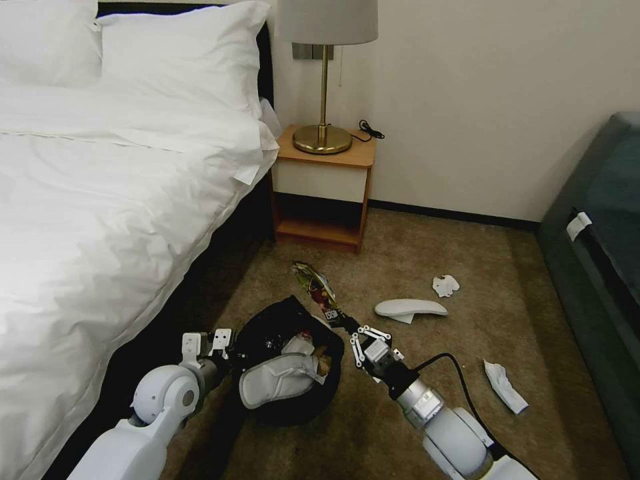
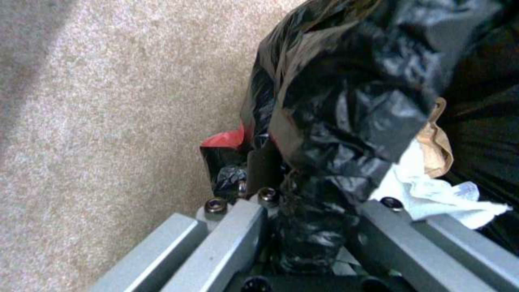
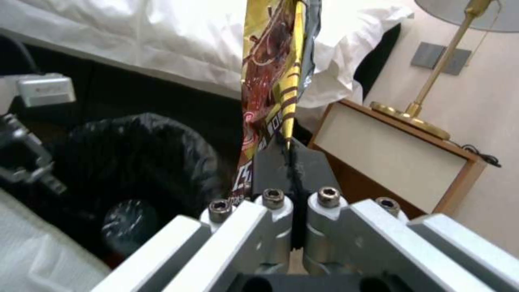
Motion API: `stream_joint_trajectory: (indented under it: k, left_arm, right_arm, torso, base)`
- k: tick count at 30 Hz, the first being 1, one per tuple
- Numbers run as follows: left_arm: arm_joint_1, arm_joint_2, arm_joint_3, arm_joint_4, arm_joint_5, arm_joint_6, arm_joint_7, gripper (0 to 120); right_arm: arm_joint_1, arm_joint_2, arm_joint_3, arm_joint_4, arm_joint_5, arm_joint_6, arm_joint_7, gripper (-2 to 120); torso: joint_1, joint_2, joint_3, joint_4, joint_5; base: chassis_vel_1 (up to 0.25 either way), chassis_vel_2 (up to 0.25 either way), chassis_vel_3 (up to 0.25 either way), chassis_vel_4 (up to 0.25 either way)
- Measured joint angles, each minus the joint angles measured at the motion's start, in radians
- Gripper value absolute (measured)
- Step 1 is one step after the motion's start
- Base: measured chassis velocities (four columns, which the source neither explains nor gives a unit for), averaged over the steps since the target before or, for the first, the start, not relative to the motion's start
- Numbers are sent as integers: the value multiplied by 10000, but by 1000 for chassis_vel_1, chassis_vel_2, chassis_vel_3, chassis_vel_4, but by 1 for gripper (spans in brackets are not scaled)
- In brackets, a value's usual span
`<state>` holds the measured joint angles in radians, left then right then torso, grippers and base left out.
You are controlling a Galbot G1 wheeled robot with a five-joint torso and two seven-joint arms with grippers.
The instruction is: Pick up the trash bin, then pick up the garbage on the floor and place it into the trash bin.
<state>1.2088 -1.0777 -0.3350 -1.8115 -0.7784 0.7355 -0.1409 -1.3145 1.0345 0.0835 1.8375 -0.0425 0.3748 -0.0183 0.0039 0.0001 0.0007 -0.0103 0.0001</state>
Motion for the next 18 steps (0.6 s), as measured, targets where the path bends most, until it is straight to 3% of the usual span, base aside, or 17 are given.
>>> stream_joint_trajectory:
  k: [18]
  left_arm:
    - [-37, -242, 48, 222, 172, -15, -124, 0]
  right_arm:
    - [462, 501, -663, -60, -104, -341, 18, 0]
  torso:
    - [0, -1, 0, 3, 0]
  base:
    - [0, 0, 0, 0]
